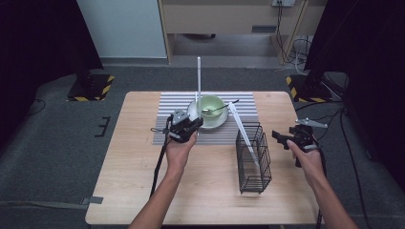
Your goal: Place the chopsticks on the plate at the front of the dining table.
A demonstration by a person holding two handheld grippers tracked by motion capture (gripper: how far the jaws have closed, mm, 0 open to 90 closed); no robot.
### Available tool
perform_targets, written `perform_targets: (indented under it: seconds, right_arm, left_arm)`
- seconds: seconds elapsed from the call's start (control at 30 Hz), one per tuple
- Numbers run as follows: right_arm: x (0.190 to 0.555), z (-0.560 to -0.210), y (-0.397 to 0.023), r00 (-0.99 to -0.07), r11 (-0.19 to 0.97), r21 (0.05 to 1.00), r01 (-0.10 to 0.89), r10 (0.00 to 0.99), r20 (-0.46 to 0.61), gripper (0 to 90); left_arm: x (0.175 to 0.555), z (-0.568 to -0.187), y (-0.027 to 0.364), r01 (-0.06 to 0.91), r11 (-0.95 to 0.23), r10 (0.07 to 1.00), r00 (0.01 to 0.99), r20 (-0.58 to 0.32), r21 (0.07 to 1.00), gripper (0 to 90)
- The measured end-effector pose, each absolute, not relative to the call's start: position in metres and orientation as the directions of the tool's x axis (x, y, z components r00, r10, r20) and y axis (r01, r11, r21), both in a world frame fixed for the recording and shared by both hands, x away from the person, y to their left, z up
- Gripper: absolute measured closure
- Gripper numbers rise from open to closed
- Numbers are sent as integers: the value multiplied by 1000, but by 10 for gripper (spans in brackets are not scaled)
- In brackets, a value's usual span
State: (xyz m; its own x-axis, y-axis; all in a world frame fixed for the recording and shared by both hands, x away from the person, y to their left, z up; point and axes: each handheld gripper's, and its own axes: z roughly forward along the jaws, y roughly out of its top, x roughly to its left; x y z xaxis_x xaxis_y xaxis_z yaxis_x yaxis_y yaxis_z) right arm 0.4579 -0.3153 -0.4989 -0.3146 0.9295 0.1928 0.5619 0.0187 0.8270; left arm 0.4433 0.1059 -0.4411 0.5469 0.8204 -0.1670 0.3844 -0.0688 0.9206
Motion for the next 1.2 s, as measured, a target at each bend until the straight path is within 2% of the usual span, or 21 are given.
perform_targets:
  seconds: [0.43, 1.2]
  right_arm:
    - [453, -531, -315, -237, 46, 776, 629, 962, 135, 126]
    - [454, -548, -312, -215, 69, 748, 660, 971, 101, 114]
  left_arm:
    - [456, -442, 105, 398, -74, 843, 514, -156, 914, 864]
    - [471, -456, 103, 428, -81, 868, 474, -147, 900, 864]
